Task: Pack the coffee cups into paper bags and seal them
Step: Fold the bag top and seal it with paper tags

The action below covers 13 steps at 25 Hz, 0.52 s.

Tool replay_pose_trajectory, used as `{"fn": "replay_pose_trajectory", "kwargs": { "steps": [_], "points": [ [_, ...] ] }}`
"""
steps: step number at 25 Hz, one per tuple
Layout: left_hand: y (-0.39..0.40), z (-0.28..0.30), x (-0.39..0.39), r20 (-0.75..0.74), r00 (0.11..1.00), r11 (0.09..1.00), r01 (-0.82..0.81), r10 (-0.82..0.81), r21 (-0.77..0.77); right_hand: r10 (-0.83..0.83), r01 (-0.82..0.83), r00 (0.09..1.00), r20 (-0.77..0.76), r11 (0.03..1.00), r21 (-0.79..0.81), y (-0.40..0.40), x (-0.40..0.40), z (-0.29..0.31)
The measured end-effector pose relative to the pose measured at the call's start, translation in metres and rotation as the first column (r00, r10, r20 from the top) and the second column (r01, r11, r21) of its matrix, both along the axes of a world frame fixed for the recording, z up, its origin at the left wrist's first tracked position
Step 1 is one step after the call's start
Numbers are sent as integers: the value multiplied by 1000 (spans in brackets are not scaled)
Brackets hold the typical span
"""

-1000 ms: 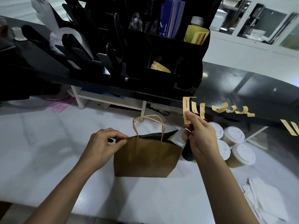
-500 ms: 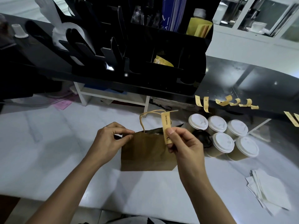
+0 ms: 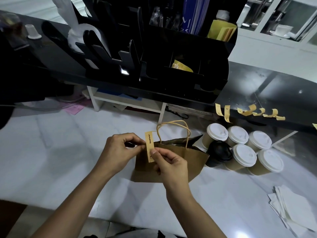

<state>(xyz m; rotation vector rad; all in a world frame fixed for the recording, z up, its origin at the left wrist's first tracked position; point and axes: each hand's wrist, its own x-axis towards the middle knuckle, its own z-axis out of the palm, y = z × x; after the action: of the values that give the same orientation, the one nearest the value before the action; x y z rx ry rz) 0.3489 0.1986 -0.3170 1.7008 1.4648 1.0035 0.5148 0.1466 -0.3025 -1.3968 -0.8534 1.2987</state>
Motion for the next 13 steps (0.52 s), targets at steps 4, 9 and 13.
{"fn": "replay_pose_trajectory", "kwargs": {
  "steps": [4,9,13],
  "points": [
    [0,-1,-1,23,1000,1000,20,-19,-6,-89,82,993,-78,993,-86,11,-8,-1],
    [0,-2,-1,5,1000,1000,0,0,11,-97,93,995,-31,987,-128,12,-10,-4],
    [2,-3,-2,2,1000,1000,13,-13,11,-121,117,992,-29,986,-118,14,-13,-6]
  ]
}}
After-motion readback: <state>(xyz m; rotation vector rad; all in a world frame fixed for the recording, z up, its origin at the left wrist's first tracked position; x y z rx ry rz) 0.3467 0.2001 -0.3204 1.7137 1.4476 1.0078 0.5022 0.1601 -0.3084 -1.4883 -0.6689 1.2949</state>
